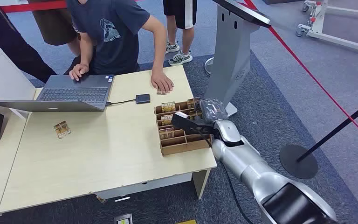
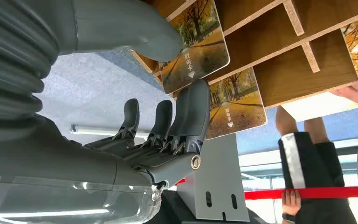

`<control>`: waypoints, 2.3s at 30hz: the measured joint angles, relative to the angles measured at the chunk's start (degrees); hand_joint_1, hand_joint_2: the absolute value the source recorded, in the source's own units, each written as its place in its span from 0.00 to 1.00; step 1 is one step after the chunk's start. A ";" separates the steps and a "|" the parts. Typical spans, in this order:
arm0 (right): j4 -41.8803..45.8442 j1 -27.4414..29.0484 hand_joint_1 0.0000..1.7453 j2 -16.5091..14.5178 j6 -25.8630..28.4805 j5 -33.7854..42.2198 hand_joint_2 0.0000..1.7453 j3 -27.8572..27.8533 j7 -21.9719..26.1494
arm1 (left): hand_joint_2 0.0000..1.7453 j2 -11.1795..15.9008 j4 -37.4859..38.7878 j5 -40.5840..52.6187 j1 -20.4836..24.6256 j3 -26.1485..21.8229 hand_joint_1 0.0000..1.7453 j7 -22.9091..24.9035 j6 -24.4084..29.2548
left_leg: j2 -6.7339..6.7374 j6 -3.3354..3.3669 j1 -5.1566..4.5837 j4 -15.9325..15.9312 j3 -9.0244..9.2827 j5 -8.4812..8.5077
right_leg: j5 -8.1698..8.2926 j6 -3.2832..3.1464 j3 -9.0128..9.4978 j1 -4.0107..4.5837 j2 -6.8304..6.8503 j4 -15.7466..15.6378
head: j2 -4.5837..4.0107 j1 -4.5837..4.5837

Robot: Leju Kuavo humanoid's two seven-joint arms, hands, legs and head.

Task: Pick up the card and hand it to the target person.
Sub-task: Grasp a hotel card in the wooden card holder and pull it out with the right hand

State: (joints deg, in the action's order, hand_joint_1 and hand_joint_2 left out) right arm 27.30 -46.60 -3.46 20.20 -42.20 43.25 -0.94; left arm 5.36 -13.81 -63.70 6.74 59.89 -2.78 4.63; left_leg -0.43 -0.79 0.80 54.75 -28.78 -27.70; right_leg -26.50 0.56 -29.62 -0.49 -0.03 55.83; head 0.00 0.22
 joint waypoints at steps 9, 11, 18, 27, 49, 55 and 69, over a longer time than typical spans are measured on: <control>0.00 -0.11 0.52 -0.38 -0.11 -0.26 1.00 0.00 0.32 | 0.00 0.00 0.00 -0.10 0.00 0.00 0.00 0.01 0.00 | 0.00 0.00 0.00 0.00 -0.01 0.01 | 0.01 -0.01 -0.01 0.00 0.00 0.01 | 0.00 0.00; 0.00 -0.15 0.51 -0.60 -0.22 -0.28 1.00 0.00 0.37 | 0.00 0.00 0.00 -0.17 0.00 0.00 0.00 0.01 0.00 | 0.00 0.00 0.00 0.00 -0.02 0.01 | 0.01 -0.01 -0.01 0.00 0.00 0.01 | 0.00 0.00; -0.02 -0.33 0.54 -1.09 -0.09 -0.49 1.00 0.00 0.46 | 0.00 0.00 0.00 -0.33 0.00 0.00 0.00 0.00 0.00 | 0.00 0.00 0.00 0.00 -0.02 0.01 | 0.01 0.00 -0.01 0.00 0.00 0.00 | 0.00 0.01; -0.09 -0.45 0.52 -0.78 -0.08 -0.49 1.00 -0.04 -0.16 | 0.00 0.00 0.00 -0.10 0.00 0.00 0.00 -0.11 -0.01 | 0.01 0.01 0.00 0.00 -0.02 0.01 | 0.01 0.00 -0.03 0.00 0.00 0.00 | 0.00 0.00; -2.25 -1.10 0.57 0.73 -0.86 0.15 1.00 -1.40 -0.16 | 0.00 0.04 0.00 0.61 0.02 0.54 0.00 -0.11 -0.07 | 0.01 -0.03 0.00 0.00 -0.02 0.07 | 0.07 0.00 -0.03 0.00 0.00 0.00 | 0.00 0.01; -2.66 -1.11 0.58 0.44 -1.09 0.37 1.00 -1.42 0.29 | 0.00 0.04 0.00 0.60 0.04 0.96 0.00 -0.11 -0.07 | 0.01 -0.04 0.01 0.00 -0.02 0.07 | 0.08 -0.02 -0.04 0.01 0.00 0.00 | 0.00 0.01; -4.03 -1.03 0.78 -0.43 -0.93 1.05 1.00 -1.42 1.57 | 0.00 0.04 0.00 0.75 0.07 1.29 0.00 -0.11 -0.15 | 0.01 -0.04 0.00 0.00 -0.03 0.08 | 0.09 -0.02 -0.04 0.00 0.00 0.00 | 0.00 0.01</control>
State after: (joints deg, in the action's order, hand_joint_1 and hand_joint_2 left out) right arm 23.27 -47.63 -3.89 19.27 -41.14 41.84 0.63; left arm 5.40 -13.81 -62.95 6.81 61.18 -2.89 4.48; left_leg -0.42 -0.83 0.80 54.75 -28.81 -27.62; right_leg -26.41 0.54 -29.66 -0.48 -0.04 55.83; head 0.00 0.23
